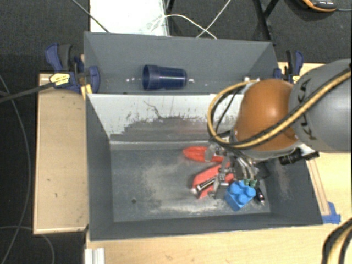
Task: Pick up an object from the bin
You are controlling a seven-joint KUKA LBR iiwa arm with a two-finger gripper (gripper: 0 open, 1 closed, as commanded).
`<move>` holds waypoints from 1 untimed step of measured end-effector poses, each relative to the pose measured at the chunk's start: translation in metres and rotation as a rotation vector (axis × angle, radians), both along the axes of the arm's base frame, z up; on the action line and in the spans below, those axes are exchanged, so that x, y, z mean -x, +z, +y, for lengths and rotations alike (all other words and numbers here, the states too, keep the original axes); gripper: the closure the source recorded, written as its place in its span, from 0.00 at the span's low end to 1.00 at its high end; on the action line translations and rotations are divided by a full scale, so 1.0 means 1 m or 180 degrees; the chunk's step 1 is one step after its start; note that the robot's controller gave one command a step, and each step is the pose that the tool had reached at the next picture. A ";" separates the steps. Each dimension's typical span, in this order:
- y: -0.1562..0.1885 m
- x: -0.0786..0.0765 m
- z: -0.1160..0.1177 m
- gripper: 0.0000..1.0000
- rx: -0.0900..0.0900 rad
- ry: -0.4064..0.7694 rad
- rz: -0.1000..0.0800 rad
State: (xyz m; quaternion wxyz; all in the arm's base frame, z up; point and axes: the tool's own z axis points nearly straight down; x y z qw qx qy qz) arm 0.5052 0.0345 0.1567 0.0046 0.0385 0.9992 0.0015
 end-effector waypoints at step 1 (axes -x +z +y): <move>-0.078 -0.018 -0.010 0.00 0.0008 0.1183 0.0007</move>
Offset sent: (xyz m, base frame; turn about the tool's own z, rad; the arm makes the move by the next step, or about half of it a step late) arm 0.0050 -0.0047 -0.0549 -0.2582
